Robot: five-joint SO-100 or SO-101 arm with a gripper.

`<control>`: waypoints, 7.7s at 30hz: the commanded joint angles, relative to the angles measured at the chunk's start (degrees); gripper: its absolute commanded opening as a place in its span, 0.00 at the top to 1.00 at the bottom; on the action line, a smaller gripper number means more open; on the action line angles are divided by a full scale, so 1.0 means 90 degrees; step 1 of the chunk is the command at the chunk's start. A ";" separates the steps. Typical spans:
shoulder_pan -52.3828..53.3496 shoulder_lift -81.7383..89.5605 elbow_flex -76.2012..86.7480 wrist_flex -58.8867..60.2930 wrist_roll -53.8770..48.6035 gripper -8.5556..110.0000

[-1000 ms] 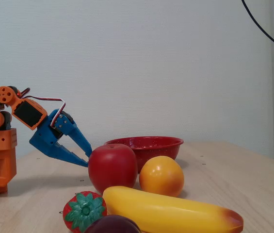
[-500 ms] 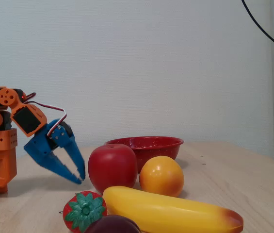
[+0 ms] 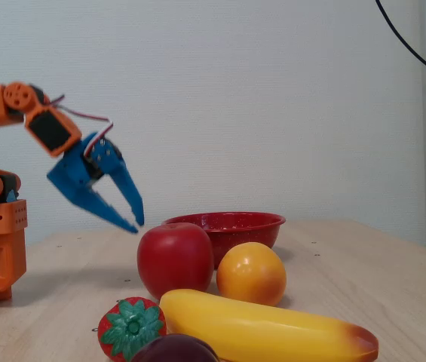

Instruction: Put plum in the red bowl.

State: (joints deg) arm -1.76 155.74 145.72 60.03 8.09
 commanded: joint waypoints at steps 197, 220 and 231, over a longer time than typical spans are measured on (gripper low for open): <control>-0.6143 -1.5508 -1.7793 0.4541 0.5908 0.47; -0.6191 -1.5508 -1.7793 0.4541 0.6045 0.65; -0.6211 -1.5498 -1.7793 0.4570 0.6113 0.74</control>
State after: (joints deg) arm -54.76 11.16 -10.46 101.43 62.67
